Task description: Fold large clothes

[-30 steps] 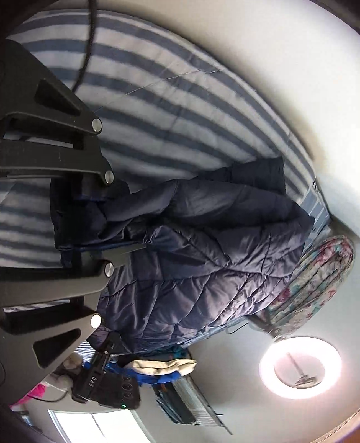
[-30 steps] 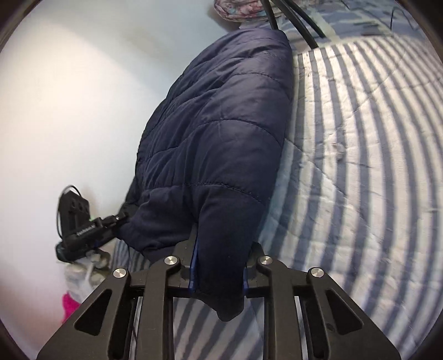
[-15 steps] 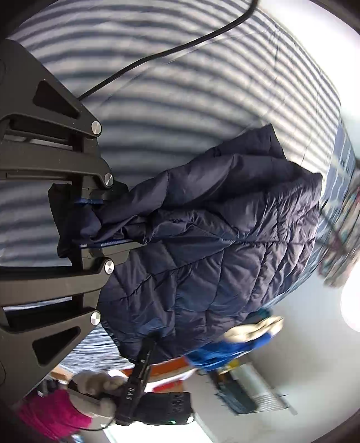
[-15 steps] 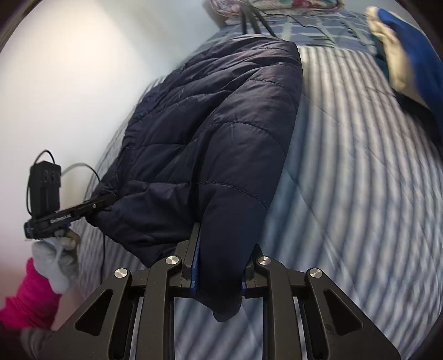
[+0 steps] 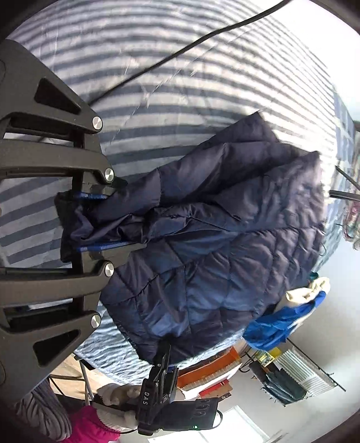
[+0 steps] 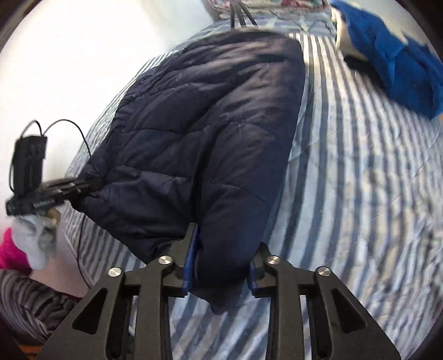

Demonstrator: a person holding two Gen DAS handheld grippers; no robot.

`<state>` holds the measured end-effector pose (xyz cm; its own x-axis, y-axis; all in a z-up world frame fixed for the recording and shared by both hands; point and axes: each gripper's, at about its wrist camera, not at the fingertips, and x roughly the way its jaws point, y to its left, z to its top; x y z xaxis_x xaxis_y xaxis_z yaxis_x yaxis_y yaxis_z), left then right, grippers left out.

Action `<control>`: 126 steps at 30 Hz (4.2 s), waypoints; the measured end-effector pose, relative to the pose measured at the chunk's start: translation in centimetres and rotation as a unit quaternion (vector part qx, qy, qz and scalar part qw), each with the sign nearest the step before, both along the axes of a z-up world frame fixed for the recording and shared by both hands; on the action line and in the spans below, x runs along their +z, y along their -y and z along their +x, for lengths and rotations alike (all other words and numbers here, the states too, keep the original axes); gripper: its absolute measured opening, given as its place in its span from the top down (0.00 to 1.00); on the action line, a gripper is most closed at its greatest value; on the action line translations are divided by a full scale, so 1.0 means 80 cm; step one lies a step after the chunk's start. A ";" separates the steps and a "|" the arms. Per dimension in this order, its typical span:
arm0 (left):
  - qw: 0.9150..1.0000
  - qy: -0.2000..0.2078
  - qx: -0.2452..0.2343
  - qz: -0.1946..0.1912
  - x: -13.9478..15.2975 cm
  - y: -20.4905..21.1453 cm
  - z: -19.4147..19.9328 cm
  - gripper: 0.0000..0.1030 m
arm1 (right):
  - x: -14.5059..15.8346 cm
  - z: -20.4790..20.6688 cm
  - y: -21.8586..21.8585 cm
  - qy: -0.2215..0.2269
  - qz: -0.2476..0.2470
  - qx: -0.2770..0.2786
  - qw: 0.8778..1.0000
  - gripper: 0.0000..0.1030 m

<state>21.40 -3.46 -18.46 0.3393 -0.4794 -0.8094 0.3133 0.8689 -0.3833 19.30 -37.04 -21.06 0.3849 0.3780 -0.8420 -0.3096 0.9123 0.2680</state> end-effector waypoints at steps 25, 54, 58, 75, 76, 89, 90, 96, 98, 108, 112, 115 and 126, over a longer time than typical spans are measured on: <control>0.991 0.091 0.082 0.053 0.015 0.031 0.196 0.72 | 0.058 0.246 -0.037 0.175 -0.018 -0.016 0.984 0.85; 0.954 -0.121 0.162 -0.222 -0.051 -0.134 0.154 0.21 | 0.019 0.109 0.099 0.076 0.097 -0.053 0.991 0.23; 0.936 -0.144 0.168 -0.273 -0.080 -0.133 0.155 0.21 | -0.030 0.101 0.121 0.021 0.155 -0.077 0.985 0.22; 0.938 -0.139 0.102 -0.302 -0.092 -0.089 0.198 0.22 | -0.070 0.152 0.112 -0.021 0.287 -0.050 0.956 0.21; 0.940 -0.137 0.097 -0.297 -0.090 -0.082 0.201 0.22 | -0.069 0.156 0.107 -0.020 0.289 -0.047 0.956 0.22; 0.970 -0.101 0.077 -0.206 -0.062 -0.029 0.197 0.68 | -0.046 0.158 0.063 -0.021 0.241 -0.017 0.970 0.64; 0.972 -0.095 0.077 -0.199 -0.056 -0.026 0.195 0.69 | -0.040 0.157 0.060 -0.018 0.229 -0.017 0.973 0.67; 0.979 -0.073 0.076 -0.177 -0.033 -0.008 0.188 0.75 | -0.007 0.149 0.021 0.003 0.141 -0.016 0.990 0.78; 0.983 -0.060 0.070 -0.159 -0.023 -0.001 0.181 0.77 | 0.007 0.143 0.003 0.012 0.101 -0.015 0.995 0.80; 0.992 -0.015 0.038 -0.115 0.023 0.041 0.151 0.79 | 0.053 0.108 -0.021 0.046 -0.036 -0.011 0.998 0.83; 0.995 0.007 0.023 -0.100 0.044 0.061 0.136 0.80 | 0.070 0.088 -0.009 0.065 -0.056 -0.013 0.996 0.84; 0.996 0.024 0.014 -0.085 0.060 0.078 0.125 0.79 | 0.084 0.075 -0.001 0.081 -0.066 -0.013 0.994 0.84; 0.991 0.131 -0.034 -0.006 0.126 0.159 0.060 0.80 | 0.124 0.022 0.052 0.115 -0.059 -0.048 0.990 0.84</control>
<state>26.16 -16.15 -8.39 0.5041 -0.5167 -0.6921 0.4603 0.8388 -0.2909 21.03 -41.20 -11.12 0.6010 0.2344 -0.7641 -0.2601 0.9614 0.0904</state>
